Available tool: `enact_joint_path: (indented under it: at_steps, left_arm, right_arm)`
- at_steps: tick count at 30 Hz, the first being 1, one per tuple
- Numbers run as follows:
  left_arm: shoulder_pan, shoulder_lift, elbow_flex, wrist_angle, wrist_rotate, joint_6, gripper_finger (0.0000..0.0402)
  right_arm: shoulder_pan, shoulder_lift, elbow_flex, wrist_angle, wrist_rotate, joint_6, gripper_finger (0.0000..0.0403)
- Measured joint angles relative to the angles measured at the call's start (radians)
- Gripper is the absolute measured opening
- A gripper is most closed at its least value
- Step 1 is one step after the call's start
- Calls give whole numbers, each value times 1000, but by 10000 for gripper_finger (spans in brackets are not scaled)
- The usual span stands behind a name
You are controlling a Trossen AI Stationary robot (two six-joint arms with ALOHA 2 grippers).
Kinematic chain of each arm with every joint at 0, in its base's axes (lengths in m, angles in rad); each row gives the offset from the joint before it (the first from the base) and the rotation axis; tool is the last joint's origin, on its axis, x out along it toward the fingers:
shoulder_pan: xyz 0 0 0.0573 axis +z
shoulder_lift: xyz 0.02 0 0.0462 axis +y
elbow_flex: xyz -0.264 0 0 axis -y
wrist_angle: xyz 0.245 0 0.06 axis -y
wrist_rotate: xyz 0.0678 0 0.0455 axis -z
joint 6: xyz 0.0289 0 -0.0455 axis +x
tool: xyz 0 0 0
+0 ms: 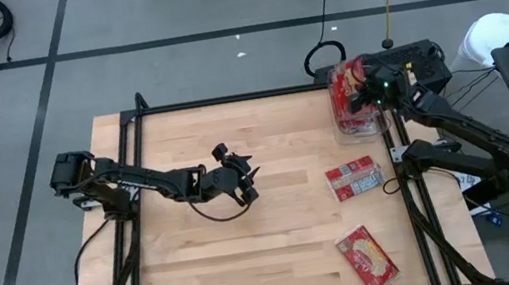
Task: Sort popcorn bags into baskets
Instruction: Put the red popcorn bag into the transparent bin
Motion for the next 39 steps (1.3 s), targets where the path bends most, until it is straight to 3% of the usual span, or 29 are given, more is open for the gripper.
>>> enact_joint_path:
  at_steps: [16, 30, 34, 39]
  left_arm:
    - [0, 0, 0, 0, 0, -7, 186]
    - [2, 0, 0, 0, 0, -6, 186]
    - [5, 0, 0, 0, 0, -6, 186]
    - [18, 0, 0, 8, 0, -7, 186]
  right_arm:
    - [1, -1, -38, 30, 26, -15, 15]
    - [1, 0, -39, 46, 35, -66, 129]
    - [7, 0, -39, 68, 50, -65, 129]
    - [40, 11, -39, 89, -55, -35, 111]
